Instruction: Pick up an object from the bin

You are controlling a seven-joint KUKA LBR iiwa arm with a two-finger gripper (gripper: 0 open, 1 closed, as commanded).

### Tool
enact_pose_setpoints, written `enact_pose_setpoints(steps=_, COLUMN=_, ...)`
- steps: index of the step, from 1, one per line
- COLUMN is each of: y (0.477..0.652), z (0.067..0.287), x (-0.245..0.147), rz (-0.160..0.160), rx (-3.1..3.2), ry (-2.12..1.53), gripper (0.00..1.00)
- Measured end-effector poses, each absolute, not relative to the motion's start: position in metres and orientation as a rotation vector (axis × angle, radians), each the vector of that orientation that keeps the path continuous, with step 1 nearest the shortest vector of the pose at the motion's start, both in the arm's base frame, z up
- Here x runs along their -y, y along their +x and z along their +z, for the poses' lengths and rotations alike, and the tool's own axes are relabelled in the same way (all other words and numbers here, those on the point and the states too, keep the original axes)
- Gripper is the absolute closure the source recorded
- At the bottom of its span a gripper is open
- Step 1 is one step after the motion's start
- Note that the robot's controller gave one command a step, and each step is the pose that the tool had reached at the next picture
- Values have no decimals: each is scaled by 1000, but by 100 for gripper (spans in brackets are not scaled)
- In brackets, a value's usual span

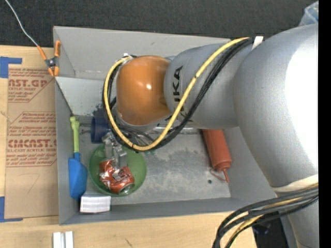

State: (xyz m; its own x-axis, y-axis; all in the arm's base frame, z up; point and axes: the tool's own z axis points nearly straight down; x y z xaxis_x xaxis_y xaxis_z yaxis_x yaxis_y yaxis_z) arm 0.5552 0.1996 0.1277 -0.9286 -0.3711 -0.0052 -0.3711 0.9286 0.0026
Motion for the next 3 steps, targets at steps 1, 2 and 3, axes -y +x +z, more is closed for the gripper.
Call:
enact_pose_setpoints(steps=1, y=555, z=128, x=-199, rz=6, rx=-3081, ry=-592, gripper=100)
enact_pose_setpoints(steps=2, y=532, z=95, x=-196, rz=7, rx=-2958, ry=-952, gripper=100)
enact_pose_setpoints(steps=3, y=532, z=95, x=-196, rz=8, rx=-2963, ry=-943, gripper=100)
